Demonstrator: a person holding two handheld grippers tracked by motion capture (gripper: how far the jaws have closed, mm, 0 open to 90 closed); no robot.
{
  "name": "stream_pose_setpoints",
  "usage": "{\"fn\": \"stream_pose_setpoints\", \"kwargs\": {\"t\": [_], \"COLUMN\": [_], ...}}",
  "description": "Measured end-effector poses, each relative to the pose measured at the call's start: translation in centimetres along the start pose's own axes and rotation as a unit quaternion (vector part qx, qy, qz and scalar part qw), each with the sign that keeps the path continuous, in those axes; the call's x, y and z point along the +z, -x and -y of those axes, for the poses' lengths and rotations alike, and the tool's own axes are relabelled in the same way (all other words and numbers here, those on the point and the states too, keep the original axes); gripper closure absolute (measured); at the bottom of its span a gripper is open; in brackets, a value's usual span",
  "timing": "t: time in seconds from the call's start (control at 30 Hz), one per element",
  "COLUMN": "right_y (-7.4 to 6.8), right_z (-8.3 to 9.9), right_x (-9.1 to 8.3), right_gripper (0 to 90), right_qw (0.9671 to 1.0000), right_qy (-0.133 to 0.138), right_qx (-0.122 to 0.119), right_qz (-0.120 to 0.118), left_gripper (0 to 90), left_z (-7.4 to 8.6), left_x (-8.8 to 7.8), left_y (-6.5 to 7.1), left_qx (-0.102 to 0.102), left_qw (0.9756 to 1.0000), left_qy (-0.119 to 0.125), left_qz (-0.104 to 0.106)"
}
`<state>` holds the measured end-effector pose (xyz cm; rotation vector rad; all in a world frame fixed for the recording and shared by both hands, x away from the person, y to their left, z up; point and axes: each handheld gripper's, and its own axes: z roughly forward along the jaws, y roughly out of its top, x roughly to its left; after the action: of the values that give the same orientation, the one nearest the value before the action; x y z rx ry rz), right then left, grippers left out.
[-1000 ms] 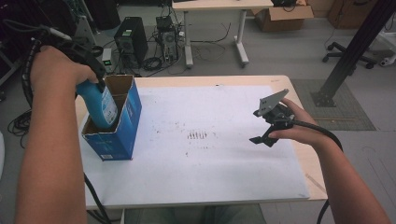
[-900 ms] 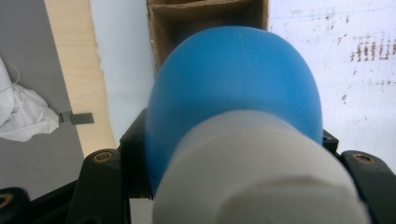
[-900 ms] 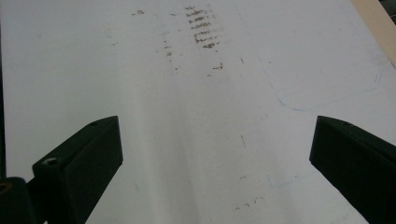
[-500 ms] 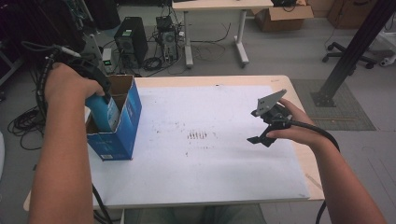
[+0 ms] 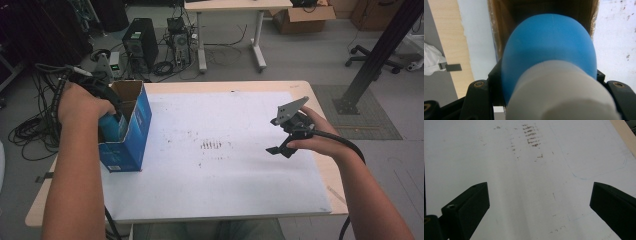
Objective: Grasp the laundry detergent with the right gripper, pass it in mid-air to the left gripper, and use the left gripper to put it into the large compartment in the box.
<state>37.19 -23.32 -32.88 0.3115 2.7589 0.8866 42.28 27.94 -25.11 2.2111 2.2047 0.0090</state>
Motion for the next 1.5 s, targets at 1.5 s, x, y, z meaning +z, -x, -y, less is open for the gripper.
{"fn": "stream_pose_setpoints", "kwargs": {"t": [1.5], "right_y": [0.1], "right_z": [0.5], "right_x": [0.4], "right_gripper": [2.8], "right_qw": [1.0], "right_qy": [0.005], "right_qx": [0.006], "right_qz": [0.003], "left_gripper": [38.3], "left_z": [-0.1], "left_x": [4.6], "left_y": [0.3], "left_qx": [0.016], "left_qw": [0.9997], "left_qy": [-0.017], "left_qz": [-0.008]}}
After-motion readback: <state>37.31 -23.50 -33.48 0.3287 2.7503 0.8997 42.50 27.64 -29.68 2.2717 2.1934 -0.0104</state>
